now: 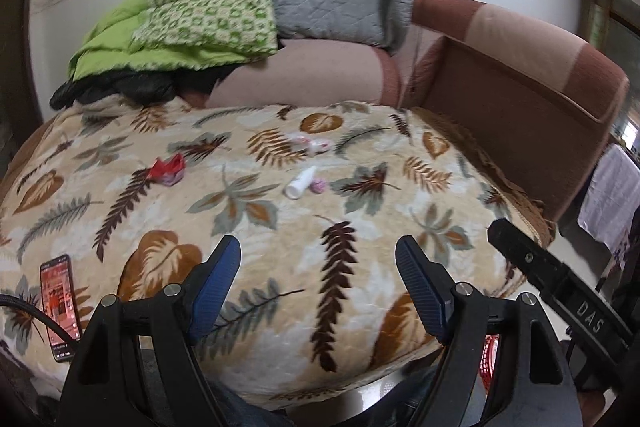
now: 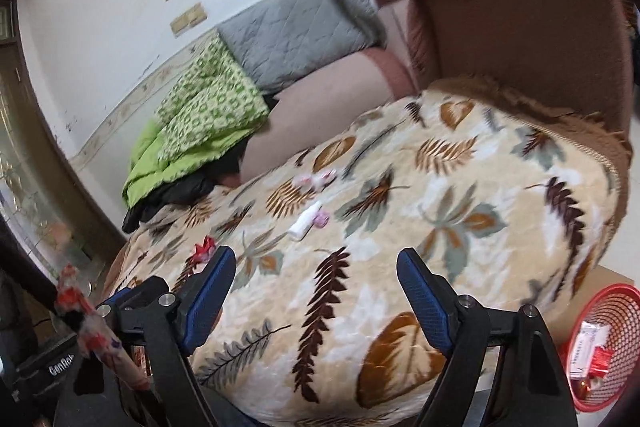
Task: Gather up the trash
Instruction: 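Return both open tools over the blanket toward the remaining items, then grasp the white bottle with the left tool while the right tool grasps the purple wrapper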
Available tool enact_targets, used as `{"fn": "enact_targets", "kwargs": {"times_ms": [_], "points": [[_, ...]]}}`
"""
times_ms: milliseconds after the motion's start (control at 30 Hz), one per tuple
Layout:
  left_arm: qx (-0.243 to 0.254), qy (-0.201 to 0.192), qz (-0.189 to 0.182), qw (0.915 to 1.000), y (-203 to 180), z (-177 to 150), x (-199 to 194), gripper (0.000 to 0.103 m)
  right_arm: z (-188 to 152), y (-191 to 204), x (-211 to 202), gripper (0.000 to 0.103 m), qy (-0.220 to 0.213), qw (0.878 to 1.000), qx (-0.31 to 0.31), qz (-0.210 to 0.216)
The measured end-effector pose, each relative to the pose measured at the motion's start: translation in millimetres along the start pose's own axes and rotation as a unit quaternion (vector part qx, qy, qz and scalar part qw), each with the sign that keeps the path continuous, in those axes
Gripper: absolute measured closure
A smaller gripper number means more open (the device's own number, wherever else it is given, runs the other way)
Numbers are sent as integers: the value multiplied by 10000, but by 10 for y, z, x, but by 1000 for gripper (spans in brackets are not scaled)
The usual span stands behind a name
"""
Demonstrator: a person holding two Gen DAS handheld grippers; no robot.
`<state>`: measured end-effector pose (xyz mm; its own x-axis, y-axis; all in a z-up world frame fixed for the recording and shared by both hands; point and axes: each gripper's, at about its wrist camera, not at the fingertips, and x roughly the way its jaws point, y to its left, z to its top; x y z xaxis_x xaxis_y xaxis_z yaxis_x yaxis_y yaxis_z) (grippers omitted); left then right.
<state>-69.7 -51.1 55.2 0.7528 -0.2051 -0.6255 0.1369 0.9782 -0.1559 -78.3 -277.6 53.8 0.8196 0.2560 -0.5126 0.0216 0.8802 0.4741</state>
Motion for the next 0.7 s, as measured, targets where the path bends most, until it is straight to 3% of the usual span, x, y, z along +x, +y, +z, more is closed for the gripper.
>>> {"fn": "enact_targets", "kwargs": {"times_ms": [367, 567, 700], "points": [[-770, 495, 249, 9955, 710, 271, 472, 24, -27, 4, 984, 18, 594, 9966, 171, 545], [-1168, 683, 461, 9897, 1019, 523, 824, 24, 36, -45, 1690, 32, 896, 9932, 248, 706], [-1103, 1024, 217, 9884, 1032, 732, 1157, 24, 180, -172, 2247, 40, 1128, 9892, 491, 793]]}}
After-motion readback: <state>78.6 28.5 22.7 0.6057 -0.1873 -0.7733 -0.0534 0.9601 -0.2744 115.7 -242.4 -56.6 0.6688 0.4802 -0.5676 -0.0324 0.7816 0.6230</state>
